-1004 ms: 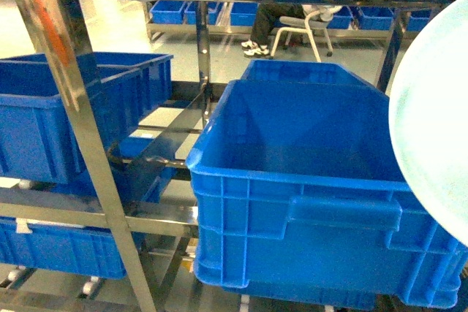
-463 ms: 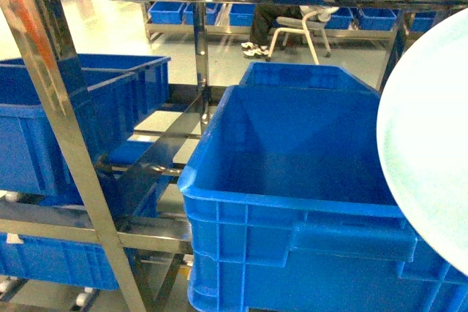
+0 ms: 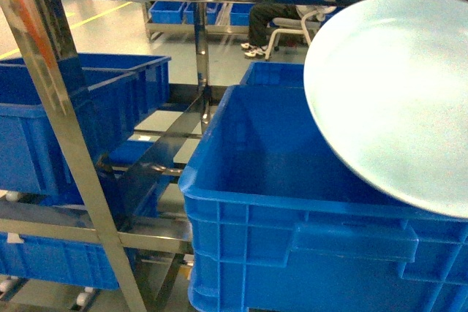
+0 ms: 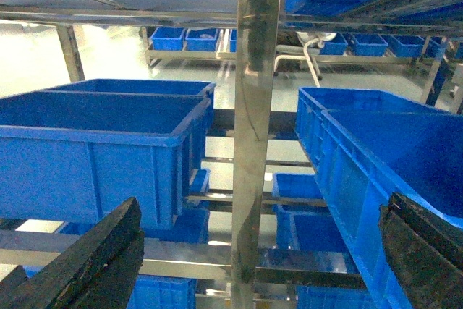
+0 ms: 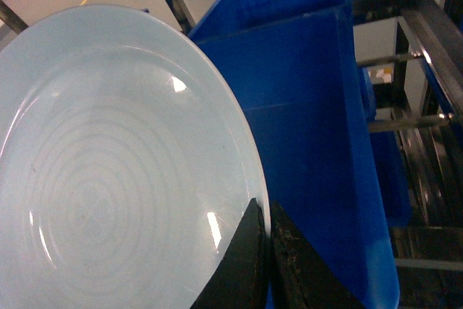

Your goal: Place blue tray on left shelf second layer neatly

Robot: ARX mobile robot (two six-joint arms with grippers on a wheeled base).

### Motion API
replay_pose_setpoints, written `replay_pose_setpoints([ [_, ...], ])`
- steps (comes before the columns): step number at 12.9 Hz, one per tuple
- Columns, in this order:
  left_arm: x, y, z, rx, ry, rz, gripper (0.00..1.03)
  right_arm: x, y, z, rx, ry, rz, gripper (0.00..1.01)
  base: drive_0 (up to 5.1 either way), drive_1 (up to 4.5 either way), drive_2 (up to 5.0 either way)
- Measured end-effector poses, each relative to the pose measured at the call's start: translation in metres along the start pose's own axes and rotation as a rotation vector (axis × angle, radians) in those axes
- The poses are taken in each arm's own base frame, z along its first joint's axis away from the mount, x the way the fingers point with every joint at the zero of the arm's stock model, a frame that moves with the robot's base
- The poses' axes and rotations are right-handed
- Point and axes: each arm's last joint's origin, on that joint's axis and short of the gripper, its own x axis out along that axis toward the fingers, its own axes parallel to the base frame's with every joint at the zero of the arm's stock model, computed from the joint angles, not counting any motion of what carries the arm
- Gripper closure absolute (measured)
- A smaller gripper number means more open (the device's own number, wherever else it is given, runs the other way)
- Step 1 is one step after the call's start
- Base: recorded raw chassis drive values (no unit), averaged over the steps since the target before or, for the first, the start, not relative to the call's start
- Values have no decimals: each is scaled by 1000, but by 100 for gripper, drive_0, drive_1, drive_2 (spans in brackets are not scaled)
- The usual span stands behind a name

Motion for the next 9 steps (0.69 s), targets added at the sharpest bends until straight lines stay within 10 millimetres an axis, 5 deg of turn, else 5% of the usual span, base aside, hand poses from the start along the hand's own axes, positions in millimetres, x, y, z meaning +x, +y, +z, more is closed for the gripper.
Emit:
replay_pose_setpoints([
  [6,0,0,0,0,0,0,5,33,-9,-9,100,-6,-75,99,0,0,0],
  [9,0,0,0,0,0,0,5,73,-13,-2,181,-86,-104,98,0,0,0],
])
